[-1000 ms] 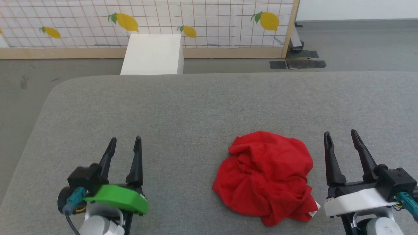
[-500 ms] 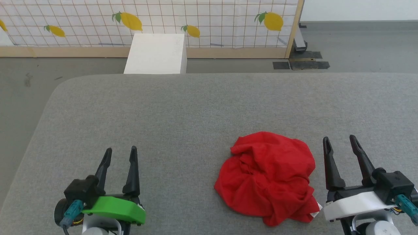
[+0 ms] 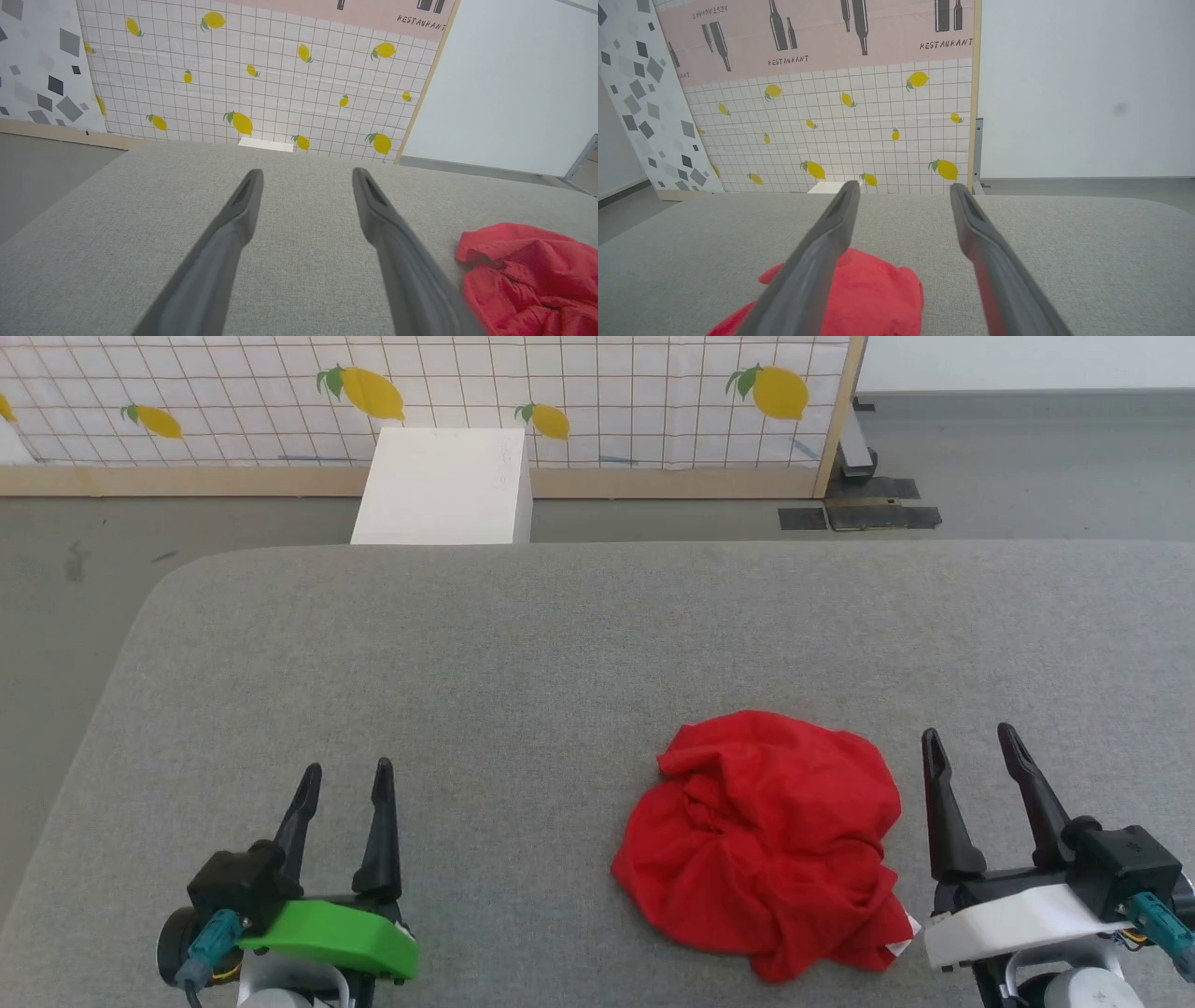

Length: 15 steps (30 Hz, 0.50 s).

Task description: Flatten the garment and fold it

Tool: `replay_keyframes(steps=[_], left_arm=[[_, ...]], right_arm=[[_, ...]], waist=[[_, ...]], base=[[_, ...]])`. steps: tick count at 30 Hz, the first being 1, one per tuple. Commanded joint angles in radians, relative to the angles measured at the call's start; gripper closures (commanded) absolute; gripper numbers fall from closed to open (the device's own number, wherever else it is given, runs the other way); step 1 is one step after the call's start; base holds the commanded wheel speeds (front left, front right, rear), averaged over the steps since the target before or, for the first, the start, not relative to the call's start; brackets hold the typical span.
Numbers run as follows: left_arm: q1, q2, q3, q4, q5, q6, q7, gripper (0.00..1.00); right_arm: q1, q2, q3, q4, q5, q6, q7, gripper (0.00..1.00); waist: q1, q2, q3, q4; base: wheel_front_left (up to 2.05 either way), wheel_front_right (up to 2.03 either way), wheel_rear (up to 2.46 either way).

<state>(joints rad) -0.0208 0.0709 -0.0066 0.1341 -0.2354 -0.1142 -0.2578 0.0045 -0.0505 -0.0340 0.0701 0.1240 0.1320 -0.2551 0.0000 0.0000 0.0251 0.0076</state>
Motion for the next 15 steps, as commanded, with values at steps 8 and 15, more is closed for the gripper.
replay_keyframes(steps=[8, 15], left_arm=[[0.007, -0.010, 0.003, 0.009, 0.009, -0.011, -0.004, 0.00], [-0.010, -0.014, -0.012, 0.012, 0.016, -0.013, -0.004, 0.00]], right_arm=[[-0.013, 0.000, 0.026, 0.004, -0.006, -0.001, 0.016, 0.00], [-0.180, 0.000, 0.195, 0.082, -0.064, -0.001, 0.301, 0.00]], waist=[[0.0000, 0.0000, 0.000, 0.003], [0.0000, 0.0000, 0.017, 0.015]], base=[[0.00, 0.00, 0.00], [0.00, 0.00, 0.00]])
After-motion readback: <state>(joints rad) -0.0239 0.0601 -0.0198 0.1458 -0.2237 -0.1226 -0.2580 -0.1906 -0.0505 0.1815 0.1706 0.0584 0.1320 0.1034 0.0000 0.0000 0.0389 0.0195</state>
